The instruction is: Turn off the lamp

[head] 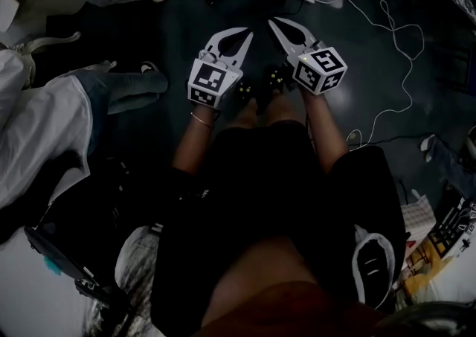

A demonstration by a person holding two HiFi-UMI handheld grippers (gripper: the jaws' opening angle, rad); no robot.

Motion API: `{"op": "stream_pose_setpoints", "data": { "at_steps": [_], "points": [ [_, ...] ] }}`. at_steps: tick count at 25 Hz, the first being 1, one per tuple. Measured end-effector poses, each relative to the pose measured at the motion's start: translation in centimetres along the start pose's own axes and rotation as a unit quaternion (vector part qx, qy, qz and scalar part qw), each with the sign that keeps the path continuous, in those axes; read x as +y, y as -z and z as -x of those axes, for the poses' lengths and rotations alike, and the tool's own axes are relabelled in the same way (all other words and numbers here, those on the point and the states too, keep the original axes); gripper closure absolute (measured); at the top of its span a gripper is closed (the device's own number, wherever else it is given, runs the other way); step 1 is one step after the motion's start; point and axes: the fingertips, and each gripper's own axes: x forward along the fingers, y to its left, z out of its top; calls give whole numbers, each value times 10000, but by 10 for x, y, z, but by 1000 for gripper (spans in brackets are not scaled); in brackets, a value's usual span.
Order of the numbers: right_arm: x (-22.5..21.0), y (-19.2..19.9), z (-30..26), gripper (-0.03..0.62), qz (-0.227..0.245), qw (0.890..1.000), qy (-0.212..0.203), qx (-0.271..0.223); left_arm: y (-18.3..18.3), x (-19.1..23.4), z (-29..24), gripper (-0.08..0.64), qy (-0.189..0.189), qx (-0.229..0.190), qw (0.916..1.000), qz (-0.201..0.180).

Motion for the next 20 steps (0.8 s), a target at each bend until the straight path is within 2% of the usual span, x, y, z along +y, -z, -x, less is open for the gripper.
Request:
{"op": "stream_pose_setpoints", "data": {
  "at_steps": [20],
  "points": [
    [50,-40,16,592,264,9989,-128,-377,-70,-1,29,554,87,-573,9983,89]
  ]
}}
